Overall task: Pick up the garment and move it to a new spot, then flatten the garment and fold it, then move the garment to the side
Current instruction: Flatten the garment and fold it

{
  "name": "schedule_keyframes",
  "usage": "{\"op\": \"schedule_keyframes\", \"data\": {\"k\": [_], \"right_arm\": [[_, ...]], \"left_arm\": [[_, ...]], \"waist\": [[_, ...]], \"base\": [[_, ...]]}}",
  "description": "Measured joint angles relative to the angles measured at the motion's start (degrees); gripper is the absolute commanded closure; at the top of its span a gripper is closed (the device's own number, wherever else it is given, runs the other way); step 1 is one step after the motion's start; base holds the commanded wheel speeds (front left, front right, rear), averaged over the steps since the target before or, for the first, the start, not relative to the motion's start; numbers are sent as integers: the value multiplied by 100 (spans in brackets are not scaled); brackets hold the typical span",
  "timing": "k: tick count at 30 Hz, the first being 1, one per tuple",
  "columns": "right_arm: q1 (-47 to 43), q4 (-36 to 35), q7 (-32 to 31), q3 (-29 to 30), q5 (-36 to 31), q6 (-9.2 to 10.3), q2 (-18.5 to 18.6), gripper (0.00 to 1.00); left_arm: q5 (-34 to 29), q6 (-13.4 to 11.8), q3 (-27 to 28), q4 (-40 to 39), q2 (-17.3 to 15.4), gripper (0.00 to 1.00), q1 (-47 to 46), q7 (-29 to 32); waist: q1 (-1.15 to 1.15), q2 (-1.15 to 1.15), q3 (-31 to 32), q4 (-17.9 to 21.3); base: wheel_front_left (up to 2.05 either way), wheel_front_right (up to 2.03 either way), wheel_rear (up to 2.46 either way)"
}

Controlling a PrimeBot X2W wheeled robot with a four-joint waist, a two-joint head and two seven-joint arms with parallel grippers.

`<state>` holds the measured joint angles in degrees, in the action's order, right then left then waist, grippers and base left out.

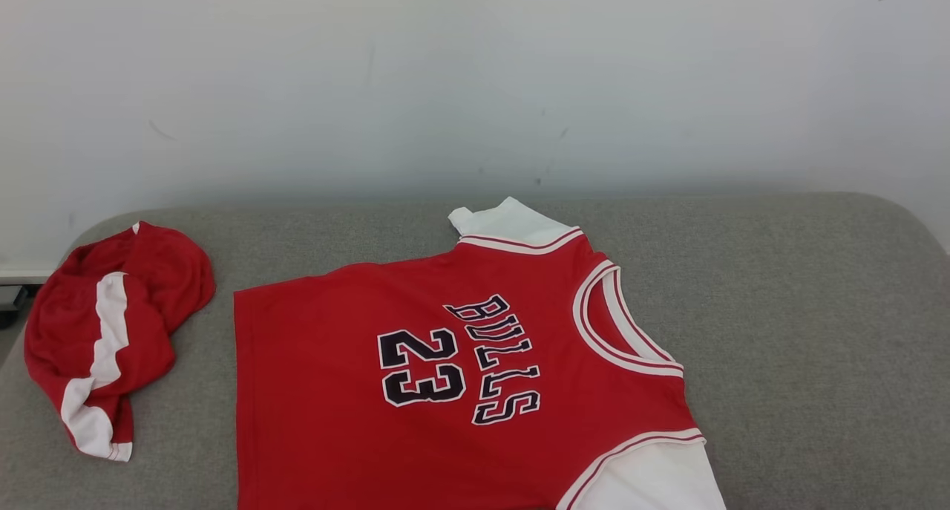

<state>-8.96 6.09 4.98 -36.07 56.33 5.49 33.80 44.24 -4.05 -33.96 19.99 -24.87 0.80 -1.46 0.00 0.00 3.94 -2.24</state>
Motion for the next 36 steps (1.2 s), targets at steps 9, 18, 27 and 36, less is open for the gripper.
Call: {"op": "schedule_keyframes", "data": {"k": [9,18,27,36], "right_arm": [[1,-27,-178,-62,-89,64,11,100],[15,-53,-302,-83,-147,112,-8,100],[537,-260,-514,-118,-300,115,-121,100],[2411,-119,-1304,-224,-503,-107,-281,100]], "left_arm": [[-94,-56,-118,131,-36,100,-17,249],[-69,-100,-79,94,36,100,-21,301],[-98,12,-145,-133,126,100,-589,413],[64,580,-129,-183,158,100,-1990,1149]], "waist": [[0,0,-61,7],[0,0,-142,-33],[0,0,-347,-79],[1,1,-823,42]], "base": [[0,0,0],[0,0,0],[0,0,0],[0,0,0]]}}
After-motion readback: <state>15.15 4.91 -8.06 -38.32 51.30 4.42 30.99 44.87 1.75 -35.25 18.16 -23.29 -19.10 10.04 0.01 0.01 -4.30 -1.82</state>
